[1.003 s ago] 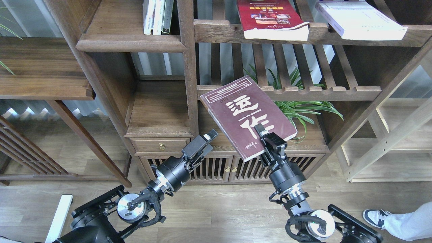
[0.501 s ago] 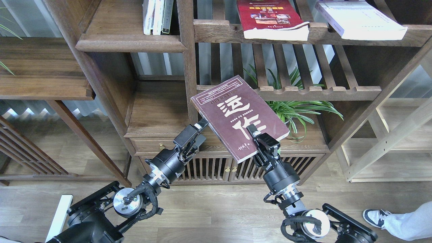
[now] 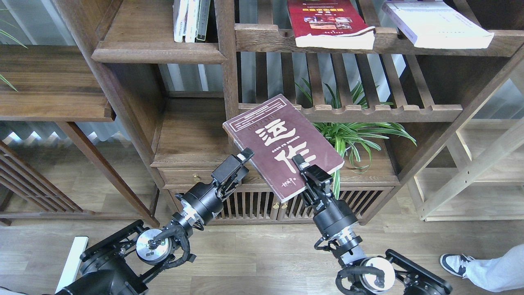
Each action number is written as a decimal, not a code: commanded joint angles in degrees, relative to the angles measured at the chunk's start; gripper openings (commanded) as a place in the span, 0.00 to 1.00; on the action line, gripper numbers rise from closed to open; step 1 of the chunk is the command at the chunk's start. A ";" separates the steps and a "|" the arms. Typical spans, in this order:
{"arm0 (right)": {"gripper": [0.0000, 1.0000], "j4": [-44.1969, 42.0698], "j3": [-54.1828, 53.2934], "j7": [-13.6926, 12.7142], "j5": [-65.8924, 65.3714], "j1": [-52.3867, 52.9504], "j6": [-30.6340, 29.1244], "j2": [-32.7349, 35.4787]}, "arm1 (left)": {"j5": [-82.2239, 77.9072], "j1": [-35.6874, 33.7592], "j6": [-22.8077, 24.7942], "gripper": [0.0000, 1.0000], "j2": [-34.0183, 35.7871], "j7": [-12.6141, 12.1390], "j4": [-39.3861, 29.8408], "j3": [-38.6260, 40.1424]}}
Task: Organize books on shelf
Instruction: 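Lower the book toward the left gripper and grasp its edge with left, then hold the book with both grippers and adjust its orientation upright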
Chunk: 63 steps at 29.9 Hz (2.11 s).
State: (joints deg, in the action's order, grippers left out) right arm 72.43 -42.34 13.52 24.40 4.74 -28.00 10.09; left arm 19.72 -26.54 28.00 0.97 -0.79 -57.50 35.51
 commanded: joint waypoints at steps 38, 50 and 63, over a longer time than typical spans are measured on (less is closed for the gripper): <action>0.04 -0.01 2.18 0.02 -1.11 0.18 0.00 -1.21 | -0.29 -0.61 0.00 0.73 -0.53 0.44 -0.16 1.67; 0.04 0.08 2.18 0.02 -1.11 0.18 0.00 -1.39 | -0.29 -0.53 0.00 0.56 -0.62 0.00 -0.42 1.49; 0.04 0.08 2.18 0.02 -1.11 0.27 0.00 -1.91 | -0.47 -1.14 0.00 0.39 -0.71 -0.09 -0.51 1.05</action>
State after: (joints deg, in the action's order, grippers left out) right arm 72.50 -40.19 13.56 23.32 5.01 -28.00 8.19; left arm 19.35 -27.56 28.00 0.32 -0.89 -57.99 36.63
